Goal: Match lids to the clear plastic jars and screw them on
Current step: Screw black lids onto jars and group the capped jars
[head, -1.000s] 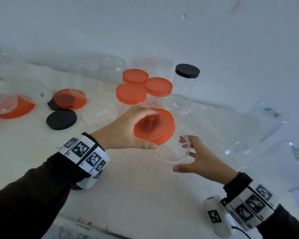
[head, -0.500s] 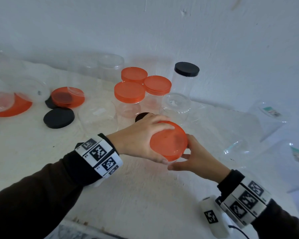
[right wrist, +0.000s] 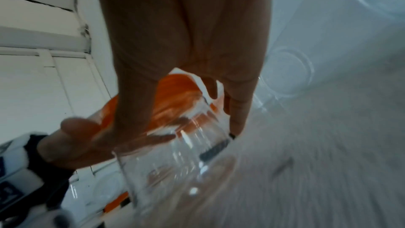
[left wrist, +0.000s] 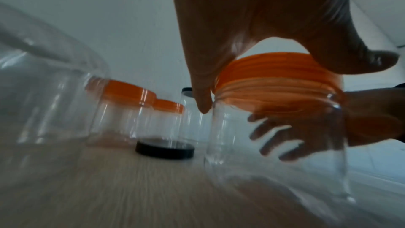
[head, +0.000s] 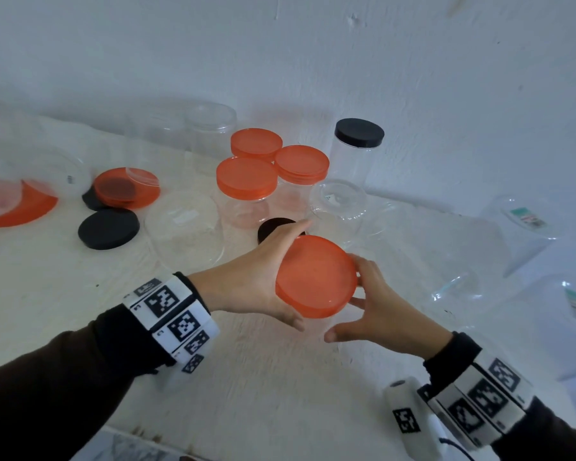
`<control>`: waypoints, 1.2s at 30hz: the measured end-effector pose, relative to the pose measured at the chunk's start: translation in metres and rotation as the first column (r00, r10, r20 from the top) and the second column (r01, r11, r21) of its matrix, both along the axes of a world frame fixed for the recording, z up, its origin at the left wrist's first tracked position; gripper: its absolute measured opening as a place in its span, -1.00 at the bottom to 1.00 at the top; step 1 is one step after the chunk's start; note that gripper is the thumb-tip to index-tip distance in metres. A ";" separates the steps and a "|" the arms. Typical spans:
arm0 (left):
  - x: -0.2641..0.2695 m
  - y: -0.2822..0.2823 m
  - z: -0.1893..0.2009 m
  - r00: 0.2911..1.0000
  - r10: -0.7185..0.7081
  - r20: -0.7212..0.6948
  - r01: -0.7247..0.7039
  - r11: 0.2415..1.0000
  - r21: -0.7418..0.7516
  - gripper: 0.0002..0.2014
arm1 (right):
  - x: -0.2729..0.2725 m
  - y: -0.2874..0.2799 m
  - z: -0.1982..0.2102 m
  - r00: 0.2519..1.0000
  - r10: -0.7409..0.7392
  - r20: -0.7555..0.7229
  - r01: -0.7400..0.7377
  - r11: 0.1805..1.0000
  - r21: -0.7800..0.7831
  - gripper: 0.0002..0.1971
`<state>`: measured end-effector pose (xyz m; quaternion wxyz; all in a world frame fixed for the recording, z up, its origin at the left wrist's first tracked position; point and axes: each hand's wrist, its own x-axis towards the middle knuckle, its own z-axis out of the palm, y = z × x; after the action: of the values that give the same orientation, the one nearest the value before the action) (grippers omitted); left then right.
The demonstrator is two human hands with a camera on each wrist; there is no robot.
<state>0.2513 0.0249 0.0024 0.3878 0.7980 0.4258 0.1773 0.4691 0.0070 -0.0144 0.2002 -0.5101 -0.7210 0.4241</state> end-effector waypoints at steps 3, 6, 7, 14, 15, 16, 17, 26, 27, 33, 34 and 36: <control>-0.005 -0.002 -0.009 0.996 0.037 0.085 -0.025 0.990 -0.137 0.31 | 0.003 0.002 0.019 0.991 0.071 0.110 -0.087 0.986 0.143 0.16; -0.010 0.001 -0.016 0.991 0.068 0.115 -0.042 0.977 -0.210 0.26 | -0.002 0.003 0.041 0.949 0.187 0.254 -0.247 0.942 0.228 0.01; -0.011 0.003 -0.018 0.991 0.067 0.112 -0.040 0.972 -0.231 0.23 | -0.005 0.004 0.047 0.926 0.219 0.306 -0.295 0.928 0.228 0.00; -0.013 0.010 -0.028 0.994 0.076 0.082 -0.048 0.951 -0.304 0.03 | -0.033 0.016 0.061 0.745 0.305 0.593 -0.456 0.882 0.119 0.01; -0.013 0.010 -0.028 0.994 0.077 0.077 -0.050 0.950 -0.309 0.04 | -0.035 0.017 0.063 0.734 0.313 0.602 -0.468 0.876 0.115 0.00; -0.013 0.010 -0.028 0.994 0.082 0.073 -0.056 0.950 -0.308 0.02 | -0.037 0.019 0.065 0.722 0.326 0.610 -0.484 0.868 0.108 0.00; -0.012 0.010 -0.028 0.994 0.090 0.066 -0.066 0.951 -0.302 0.00 | -0.038 0.020 0.067 0.707 0.343 0.619 -0.501 0.860 0.097 0.01; -0.011 0.013 -0.026 0.993 0.092 0.078 -0.066 0.955 -0.289 -0.03 | -0.045 0.034 0.074 0.583 0.466 0.666 -0.619 0.785 -0.008 0.05; -0.011 0.013 -0.026 0.993 0.091 0.077 -0.066 0.956 -0.287 -0.03 | -0.045 0.034 0.074 0.583 0.467 0.664 -0.616 0.788 -0.013 0.04; -0.012 0.013 -0.027 0.989 0.108 0.104 -0.075 0.956 -0.282 -0.09 | -0.048 0.028 0.073 0.617 0.340 0.710 -0.539 0.840 0.066 -0.03; -0.012 0.013 -0.027 0.988 0.112 0.107 -0.078 0.956 -0.281 -0.08 | -0.050 0.025 0.072 0.627 0.286 0.724 -0.506 0.857 0.100 -0.05; -0.012 0.012 -0.027 0.989 0.109 0.097 -0.078 0.957 -0.280 -0.08 | -0.053 0.020 0.072 0.603 0.180 0.777 -0.452 0.880 0.146 -0.02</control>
<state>0.2394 0.0364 -0.0242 0.5091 0.7042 0.4615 0.1788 0.4160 0.0266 0.0574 -0.1095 -0.4589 -0.8780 0.0810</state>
